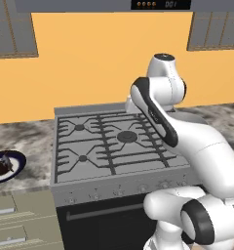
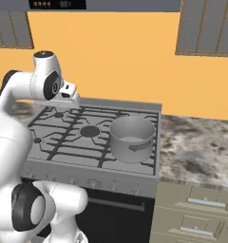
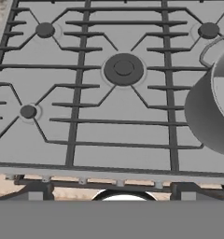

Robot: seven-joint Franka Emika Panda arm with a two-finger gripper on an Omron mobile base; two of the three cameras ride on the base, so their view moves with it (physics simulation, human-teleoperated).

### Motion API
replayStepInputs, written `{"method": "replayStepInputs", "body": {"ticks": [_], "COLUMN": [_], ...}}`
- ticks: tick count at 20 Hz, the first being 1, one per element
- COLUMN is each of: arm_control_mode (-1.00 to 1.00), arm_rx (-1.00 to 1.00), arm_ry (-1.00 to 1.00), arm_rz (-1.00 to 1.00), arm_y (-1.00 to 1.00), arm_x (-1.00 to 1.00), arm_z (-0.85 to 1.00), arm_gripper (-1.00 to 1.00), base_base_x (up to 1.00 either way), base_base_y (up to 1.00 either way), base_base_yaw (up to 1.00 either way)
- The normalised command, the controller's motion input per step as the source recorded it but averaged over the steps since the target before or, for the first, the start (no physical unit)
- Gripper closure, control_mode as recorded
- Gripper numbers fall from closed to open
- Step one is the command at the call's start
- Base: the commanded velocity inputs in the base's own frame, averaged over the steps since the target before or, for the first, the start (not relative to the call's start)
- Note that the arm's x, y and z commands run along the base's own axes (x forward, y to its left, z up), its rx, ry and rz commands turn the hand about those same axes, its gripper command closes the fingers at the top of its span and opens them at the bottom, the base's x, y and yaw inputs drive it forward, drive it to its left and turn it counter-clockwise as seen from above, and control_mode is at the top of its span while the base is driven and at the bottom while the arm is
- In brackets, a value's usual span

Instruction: Retrieve the frozen meat and place it in the pot on a burner. Then turn the burner on.

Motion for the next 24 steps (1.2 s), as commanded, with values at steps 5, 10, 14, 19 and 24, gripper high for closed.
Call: {"method": "replayStepInputs", "body": {"ticks": [5, 10, 14, 19, 24], "arm_control_mode": [-1.0, -1.0, -1.0, -1.0, -1.0], "arm_rx": [0.0, 0.0, 0.0, -0.01, 0.0], "arm_ry": [0.0, 0.0, 0.0, 0.0, 0.03], "arm_rz": [0.0, 0.0, 0.0, -0.01, 0.0], "arm_y": [0.5, 0.68, 0.79, 0.81, 0.78], "arm_x": [0.13, 0.17, 0.24, 0.22, 0.23], "arm_z": [0.0, 0.0, 0.0, -0.02, -0.12], "arm_gripper": [-1.0, -1.0, -1.0, -1.0, -1.0], "base_base_x": [0.0, 0.0, 0.0, 0.0, 0.0], "base_base_y": [0.0, 0.0, 0.0, 0.0, 0.0], "base_base_yaw": [0.0, 0.0, 0.0, 0.0, 0.0]}}
